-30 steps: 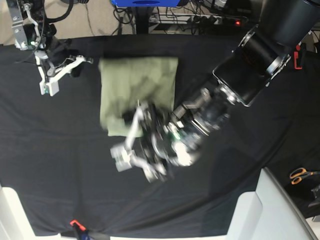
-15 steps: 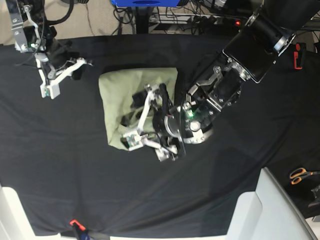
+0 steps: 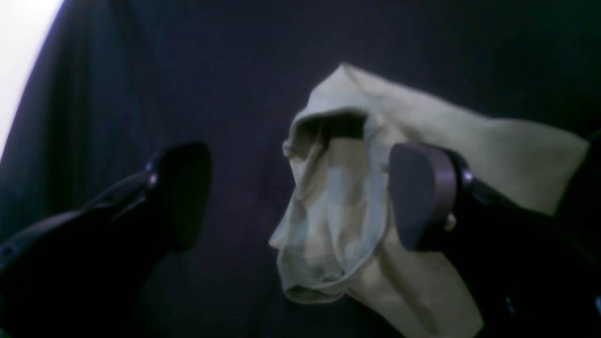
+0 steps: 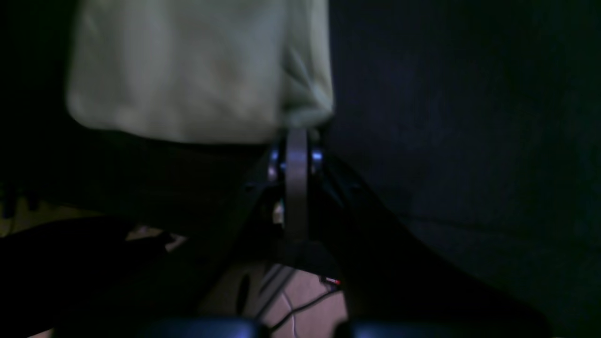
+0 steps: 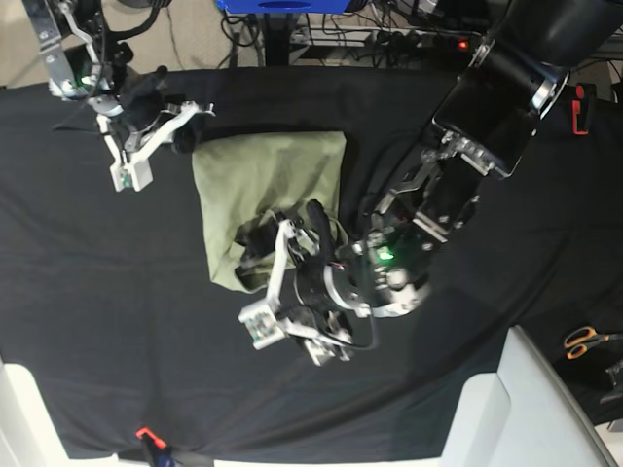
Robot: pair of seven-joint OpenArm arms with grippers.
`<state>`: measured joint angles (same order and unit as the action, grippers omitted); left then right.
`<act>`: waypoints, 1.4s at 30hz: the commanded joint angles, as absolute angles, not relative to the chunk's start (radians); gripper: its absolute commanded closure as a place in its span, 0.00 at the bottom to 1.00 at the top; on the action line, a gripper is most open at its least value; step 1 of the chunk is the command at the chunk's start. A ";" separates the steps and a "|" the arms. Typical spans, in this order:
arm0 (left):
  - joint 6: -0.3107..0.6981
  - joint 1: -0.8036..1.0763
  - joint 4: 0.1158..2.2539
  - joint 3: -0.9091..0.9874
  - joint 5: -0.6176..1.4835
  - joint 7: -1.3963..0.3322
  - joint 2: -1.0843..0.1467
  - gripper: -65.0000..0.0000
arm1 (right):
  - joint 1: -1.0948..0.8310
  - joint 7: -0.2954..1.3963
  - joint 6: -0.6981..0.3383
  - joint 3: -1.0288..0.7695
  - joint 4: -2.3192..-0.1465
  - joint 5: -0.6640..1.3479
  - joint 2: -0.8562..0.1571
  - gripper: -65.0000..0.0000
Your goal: Fold the T-shirt properly
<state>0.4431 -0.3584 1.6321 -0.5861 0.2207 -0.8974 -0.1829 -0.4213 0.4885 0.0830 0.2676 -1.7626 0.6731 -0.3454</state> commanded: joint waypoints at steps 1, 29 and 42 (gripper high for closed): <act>0.437 -0.363 1.682 -0.553 0.226 -0.911 -0.179 0.23 | -0.426 0.469 0.077 0.252 -1.810 0.680 -0.369 1.00; 0.384 0.427 1.689 -0.219 -0.050 -0.338 -0.096 1.00 | 0.048 0.550 -0.058 0.664 -1.596 0.682 -0.367 1.00; 0.140 0.208 1.483 -0.404 -0.048 -0.338 -0.059 1.00 | 0.225 0.478 -0.174 0.664 -1.282 0.685 -0.360 1.00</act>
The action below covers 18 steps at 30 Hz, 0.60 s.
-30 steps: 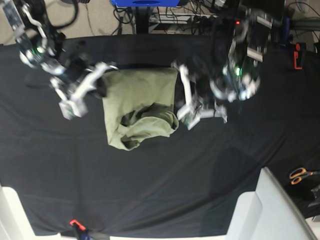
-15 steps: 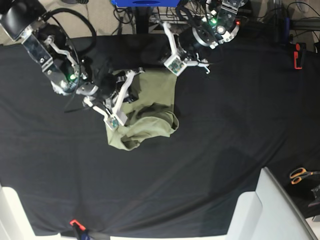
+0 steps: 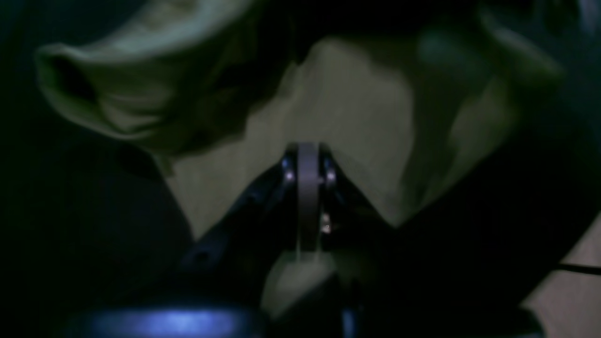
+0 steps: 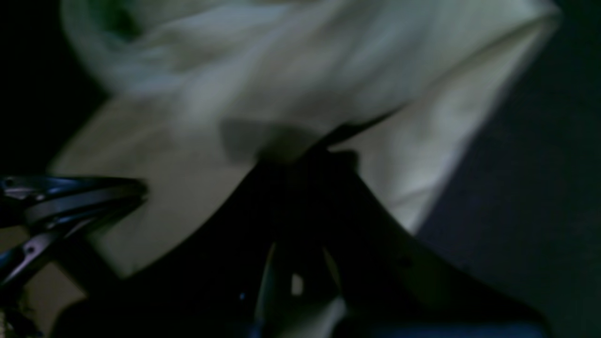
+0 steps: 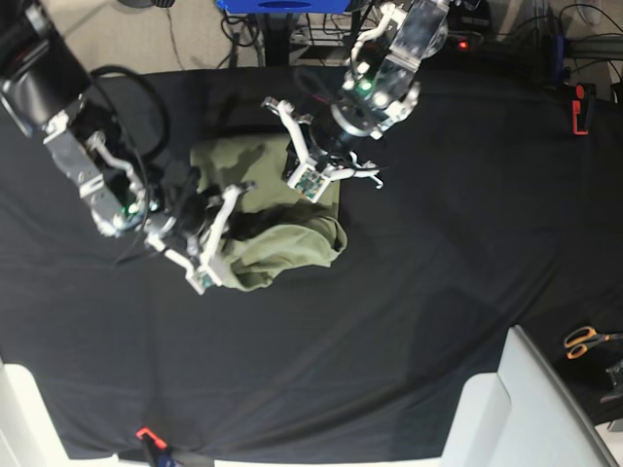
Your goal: Fold the T-shirt properly
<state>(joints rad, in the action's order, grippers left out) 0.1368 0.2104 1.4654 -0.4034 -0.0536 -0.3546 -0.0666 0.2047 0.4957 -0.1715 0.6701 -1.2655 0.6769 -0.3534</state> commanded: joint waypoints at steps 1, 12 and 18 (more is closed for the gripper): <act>0.139 0.196 1.449 -0.420 -0.048 -0.340 -0.058 1.00 | 0.237 0.470 -0.193 0.664 -1.268 0.687 -0.352 1.00; 0.139 0.193 1.322 -0.456 -0.050 -0.343 -0.044 1.00 | 0.302 0.449 -0.219 0.613 -1.216 0.682 -0.343 1.00; 0.139 0.199 1.382 -0.456 -0.050 -0.346 -0.044 1.00 | 0.340 0.449 -0.219 0.550 -1.133 0.682 -0.341 1.00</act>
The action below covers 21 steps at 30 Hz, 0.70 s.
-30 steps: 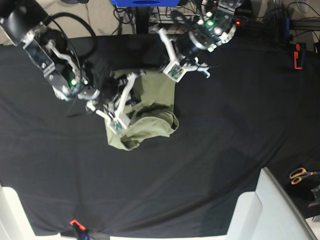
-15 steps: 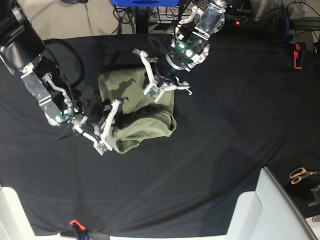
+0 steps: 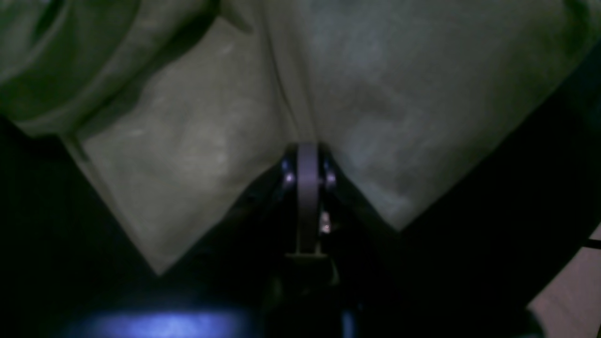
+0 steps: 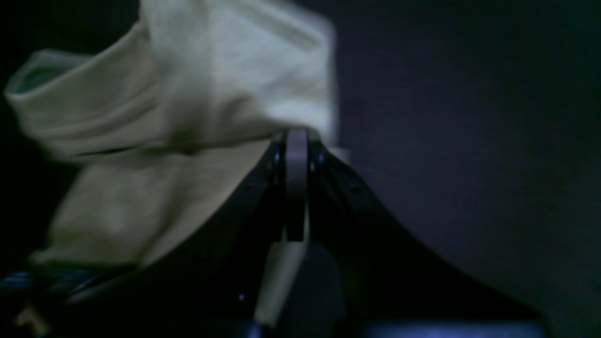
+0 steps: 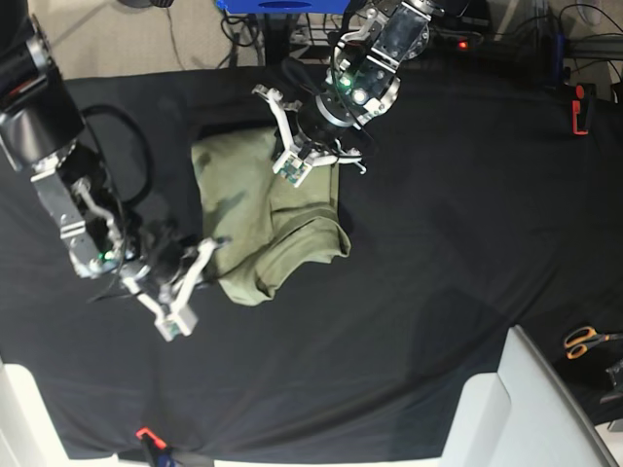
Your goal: Fold the T-shirt properly
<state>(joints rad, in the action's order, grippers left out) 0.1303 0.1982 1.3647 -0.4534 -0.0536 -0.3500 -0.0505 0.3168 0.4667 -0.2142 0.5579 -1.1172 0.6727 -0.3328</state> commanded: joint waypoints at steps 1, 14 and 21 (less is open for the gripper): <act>0.139 0.200 1.400 -0.456 -0.050 -0.346 -0.044 1.00 | 0.349 0.447 -0.219 0.550 -1.110 0.682 -0.341 1.00; 0.139 0.165 1.566 -0.346 -0.051 -0.449 -0.051 1.00 | 0.193 0.479 -0.211 0.437 -1.402 0.690 -0.458 1.00; 0.139 0.019 1.391 -0.351 -0.051 -0.444 -0.047 1.00 | -0.027 0.582 -0.219 0.278 -1.650 0.688 -0.453 1.00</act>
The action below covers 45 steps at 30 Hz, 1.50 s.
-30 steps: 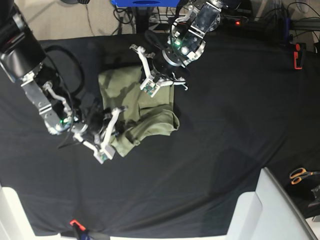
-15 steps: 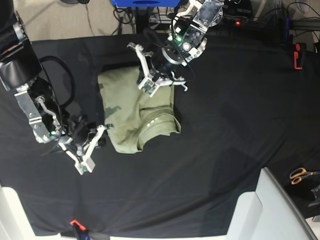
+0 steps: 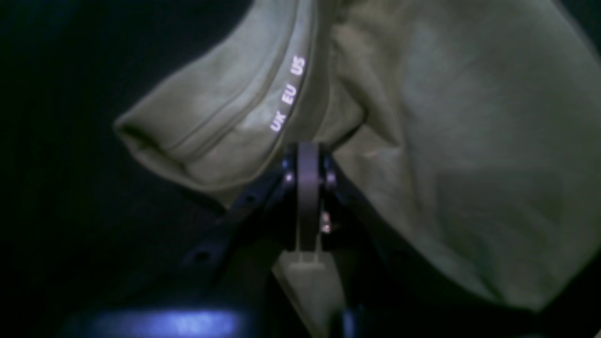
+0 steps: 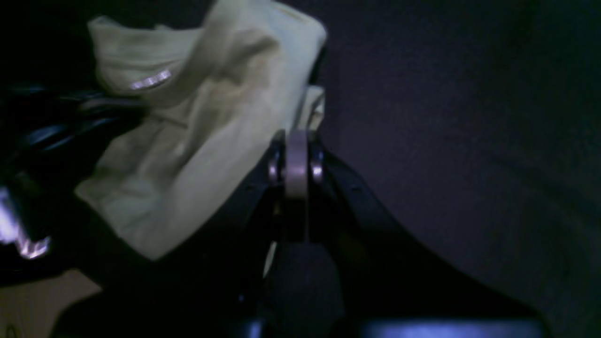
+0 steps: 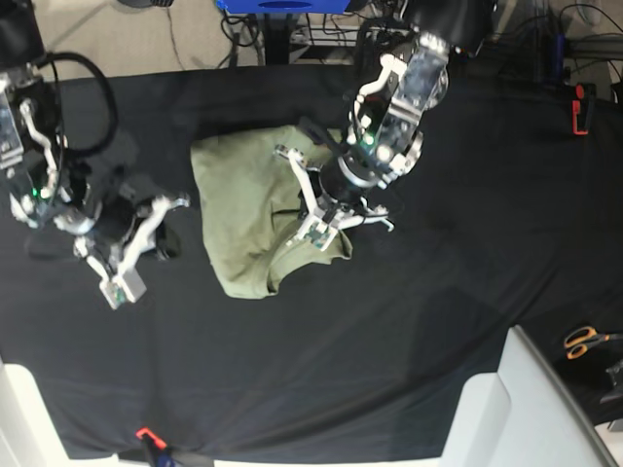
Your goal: Fold the T-shirt properly
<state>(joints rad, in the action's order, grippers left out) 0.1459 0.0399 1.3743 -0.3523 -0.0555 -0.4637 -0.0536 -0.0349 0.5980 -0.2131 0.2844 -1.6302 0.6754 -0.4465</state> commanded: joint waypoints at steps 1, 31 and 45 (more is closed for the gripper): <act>0.139 -0.001 1.362 -0.351 -0.051 -0.444 -0.047 1.00 | -0.048 0.582 -0.219 0.277 -1.666 0.688 -0.453 1.00; 0.139 -0.202 1.403 -0.340 -0.048 -0.512 -0.031 1.00 | -0.127 0.581 -0.220 0.430 -1.685 0.684 -0.410 1.00; 0.142 0.427 1.741 -0.062 -0.047 -0.535 -0.217 1.00 | -0.165 0.440 -0.220 0.432 -1.455 0.682 -0.392 1.00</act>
